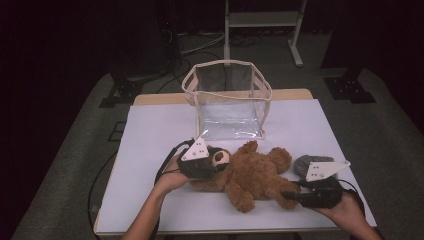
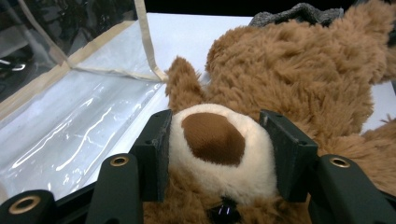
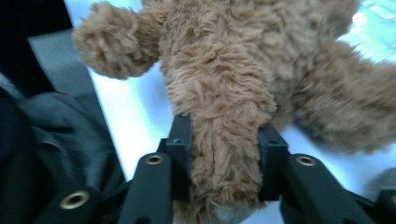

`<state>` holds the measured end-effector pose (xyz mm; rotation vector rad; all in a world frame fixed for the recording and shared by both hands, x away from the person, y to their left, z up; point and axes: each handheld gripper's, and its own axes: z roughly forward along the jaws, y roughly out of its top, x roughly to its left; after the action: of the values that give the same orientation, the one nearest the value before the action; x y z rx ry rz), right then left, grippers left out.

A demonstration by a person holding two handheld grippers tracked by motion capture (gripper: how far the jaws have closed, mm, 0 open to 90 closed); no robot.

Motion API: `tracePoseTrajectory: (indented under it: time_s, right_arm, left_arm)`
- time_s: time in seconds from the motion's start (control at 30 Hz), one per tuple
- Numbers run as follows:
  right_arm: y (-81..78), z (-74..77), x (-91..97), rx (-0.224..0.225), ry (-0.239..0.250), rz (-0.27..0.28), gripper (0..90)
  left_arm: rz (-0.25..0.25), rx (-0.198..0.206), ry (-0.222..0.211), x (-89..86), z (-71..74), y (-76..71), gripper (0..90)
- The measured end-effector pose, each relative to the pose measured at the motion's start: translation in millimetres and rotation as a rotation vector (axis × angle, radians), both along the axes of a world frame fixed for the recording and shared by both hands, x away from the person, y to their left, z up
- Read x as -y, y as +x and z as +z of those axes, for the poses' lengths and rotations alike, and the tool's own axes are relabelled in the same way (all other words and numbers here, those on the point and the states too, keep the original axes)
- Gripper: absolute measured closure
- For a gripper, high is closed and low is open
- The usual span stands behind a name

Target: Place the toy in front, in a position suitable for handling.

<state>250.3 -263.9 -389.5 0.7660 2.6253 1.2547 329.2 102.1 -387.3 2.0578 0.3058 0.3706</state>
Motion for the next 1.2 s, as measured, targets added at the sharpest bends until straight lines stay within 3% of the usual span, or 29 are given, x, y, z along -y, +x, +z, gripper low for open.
tracePoseTrajectory:
  time_s: [0.03,0.1,0.17,0.2,0.23,0.3,0.33,0.4,0.43,0.47,0.5,0.53,0.57,0.6,0.63,0.7,0.73,0.83,0.87,0.93,1.0,1.1,1.2]
  right_arm:
    - [0.0,0.0,0.0,0.0,0.0,0.0,62.0]
    - [-0.8,-2.8,0.5,-0.028,0.034,0.025,51.8]
    - [-3.5,6.2,2.6,-0.035,0.098,0.081,39.4]
    - [-3.5,10.5,4.3,-0.031,0.132,0.097,38.4]
    - [-3.5,10.5,4.3,-0.031,0.132,0.097,38.4]
    - [3.4,19.7,5.0,-0.046,0.199,0.12,37.0]
    - [10.0,26.1,1.8,-0.02,0.225,0.119,36.7]
    - [15.6,28.1,-1.8,-0.021,0.238,0.122,35.8]
    - [23.5,28.4,-8.2,-0.015,0.241,0.12,35.7]
    - [36.3,23.9,-21.5,-0.006,0.197,0.087,36.1]
    - [36.3,23.9,-21.5,-0.006,0.197,0.087,36.1]
    - [44.9,13.5,-35.2,0.016,0.147,0.082,35.9]
    - [44.9,13.5,-35.2,0.016,0.147,0.082,35.9]
    - [49.5,2.7,-43.8,0.04,0.112,0.086,34.4]
    - [49.5,2.7,-43.8,0.04,0.112,0.086,34.4]
    - [52.6,-4.3,-43.3,0.041,0.163,0.096,34.4]
    - [53.6,-9.1,-38.8,0.046,0.194,0.107,34.4]
    - [53.6,-12.8,-33.6,0.034,0.193,0.115,34.3]
    - [53.9,-13.1,-32.4,0.031,0.194,0.119,34.2]
    - [53.8,-13.3,-31.5,0.028,0.195,0.121,34.0]
    - [54.8,-14.1,-31.5,0.033,0.198,0.137,33.9]
    - [56.7,-15.3,-31.1,0.043,0.192,0.148,34.3]
    - [59.2,-15.6,-30.9,0.068,0.17,0.158,34.1]
  left_arm:
    - [0.0,0.0,0.0,0.0,0.0,0.0,46.1]
    - [0.012,0.003,0.017,-1.1,0.6,-4.4,45.6]
    - [0.011,0.006,0.024,-3.9,1.4,-8.8,44.6]
    - [0.008,0.004,0.025,-4.9,1.2,-9.8,44.3]
    - [0.008,0.004,0.025,-4.9,1.2,-9.8,44.0]
    - [0.011,0.002,0.024,-6.1,1.0,-11.5,43.9]
    - [0.011,0.0,0.02,-6.1,0.7,-13.2,43.8]
    - [0.01,-0.002,0.018,-6.0,0.3,-14.6,43.8]
    - [0.011,-0.008,0.014,-6.1,0.0,-15.7,43.8]
    - [0.013,-0.009,0.013,-6.6,0.2,-17.0,43.7]
    - [0.012,-0.01,0.013,-7.2,0.3,-18.1,43.7]
    - [0.004,-0.019,0.01,-9.5,0.2,-21.1,43.4]
    - [0.004,-0.019,0.01,-9.5,0.2,-21.1,43.1]
    - [-0.015,-0.021,0.028,-13.1,0.6,-23.0,42.3]
    - [-0.015,-0.021,0.028,-13.1,0.6,-23.0,41.5]
    - [-0.037,-0.025,0.032,-20.3,2.7,-22.0,39.8]
    - [-0.05,-0.035,0.021,-24.0,4.0,-20.7,31.0]
    - [-0.007,-0.028,0.029,-33.5,6.0,-15.2,10.8]
    - [-0.006,-0.067,-0.005,-39.4,2.8,-10.3,9.2]
    - [-0.002,-0.077,-0.015,-41.4,-1.2,-7.8,9.2]
    - [-0.044,-0.099,0.019,-39.2,-13.3,-4.6,8.9]
    - [-0.057,-0.117,-0.009,-38.3,-20.2,-6.0,12.2]
    - [-0.065,-0.135,-0.004,-38.5,-20.3,-8.8,14.3]
